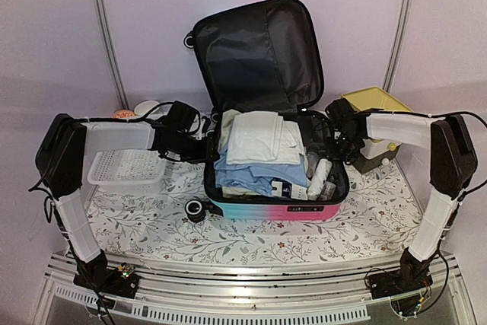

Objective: Open, take out, and arrange the luggage
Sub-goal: Adjust the opened luggage at the corner of the board.

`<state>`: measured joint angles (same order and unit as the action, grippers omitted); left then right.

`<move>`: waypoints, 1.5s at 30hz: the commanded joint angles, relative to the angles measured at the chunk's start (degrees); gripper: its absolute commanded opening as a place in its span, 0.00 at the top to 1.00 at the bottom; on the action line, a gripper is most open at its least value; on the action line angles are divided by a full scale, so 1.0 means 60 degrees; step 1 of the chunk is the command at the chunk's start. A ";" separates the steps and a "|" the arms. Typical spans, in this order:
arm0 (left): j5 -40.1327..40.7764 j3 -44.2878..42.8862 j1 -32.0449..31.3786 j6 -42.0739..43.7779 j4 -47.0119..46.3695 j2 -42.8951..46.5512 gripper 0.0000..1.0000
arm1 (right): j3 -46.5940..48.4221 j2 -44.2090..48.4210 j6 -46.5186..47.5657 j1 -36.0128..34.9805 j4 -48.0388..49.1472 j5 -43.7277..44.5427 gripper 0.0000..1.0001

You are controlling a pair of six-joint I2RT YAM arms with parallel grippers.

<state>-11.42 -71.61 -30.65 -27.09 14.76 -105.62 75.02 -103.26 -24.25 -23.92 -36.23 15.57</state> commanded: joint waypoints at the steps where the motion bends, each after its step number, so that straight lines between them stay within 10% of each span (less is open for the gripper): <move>1: 0.0753 -0.0467 0.0019 0.0248 0.0431 -0.0265 0.73 | 0.0678 -0.0768 -0.0287 0.0170 0.1198 0.0304 0.98; 23: 0.0787 -0.1495 0.0798 0.0443 0.0374 -0.1024 0.85 | 0.2407 -0.2310 -0.0060 0.0266 0.1553 0.0007 0.97; 35: 0.0477 -0.0943 0.0770 0.0563 0.0429 0.0586 0.31 | 0.1831 -0.0940 0.0765 0.0274 0.1856 0.0126 0.41; 40: 0.1157 -0.0668 0.0765 0.0790 0.1091 0.1704 0.23 | 0.1360 -0.0233 0.1034 0.0281 0.2034 -0.0001 0.00; 45: 0.2520 -0.0490 0.0864 0.1147 0.2189 0.2541 0.22 | 0.0987 0.0084 0.1034 0.0281 0.2093 -0.0193 0.01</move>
<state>-3.88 -76.05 -26.44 -22.76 21.17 -92.95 83.13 -105.27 -18.74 -22.48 -25.21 15.62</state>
